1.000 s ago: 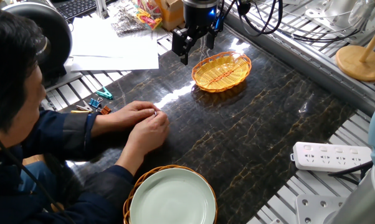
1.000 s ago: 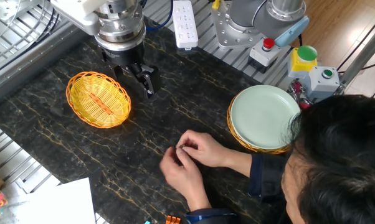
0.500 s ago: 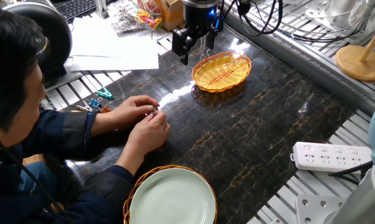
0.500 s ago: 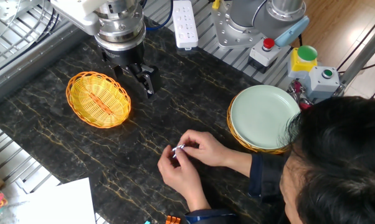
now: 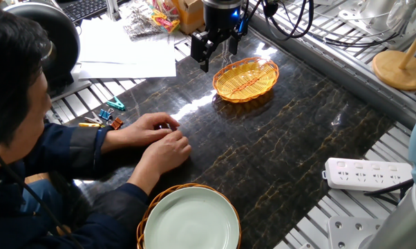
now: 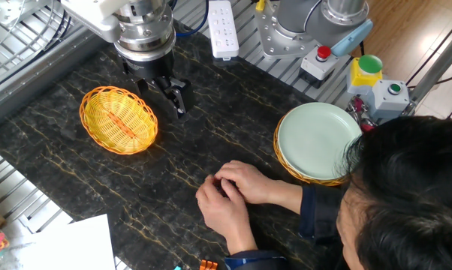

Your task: Use a clamp

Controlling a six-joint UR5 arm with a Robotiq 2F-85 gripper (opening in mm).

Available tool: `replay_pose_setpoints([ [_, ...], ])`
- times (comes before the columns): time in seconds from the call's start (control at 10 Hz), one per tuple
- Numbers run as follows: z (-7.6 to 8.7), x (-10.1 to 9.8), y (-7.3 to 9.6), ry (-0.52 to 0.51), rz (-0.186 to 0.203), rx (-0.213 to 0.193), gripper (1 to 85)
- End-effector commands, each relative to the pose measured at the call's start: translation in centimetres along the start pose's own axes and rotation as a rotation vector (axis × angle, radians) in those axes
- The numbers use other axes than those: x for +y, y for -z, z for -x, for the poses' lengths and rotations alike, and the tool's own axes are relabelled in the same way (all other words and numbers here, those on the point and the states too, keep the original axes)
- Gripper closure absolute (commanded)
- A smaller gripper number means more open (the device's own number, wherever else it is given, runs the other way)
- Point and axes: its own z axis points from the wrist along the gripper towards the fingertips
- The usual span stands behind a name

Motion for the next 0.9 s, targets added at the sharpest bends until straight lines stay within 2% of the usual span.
replay_pose_setpoints([
  [0.0,-0.15,-0.37,0.01,0.049,-0.023,0.006,84.7],
  [0.4,0.02,-0.24,-0.01,0.039,-0.028,0.003,84.7],
  [0.8,0.11,0.40,-0.10,0.022,-0.006,-0.001,84.7],
])
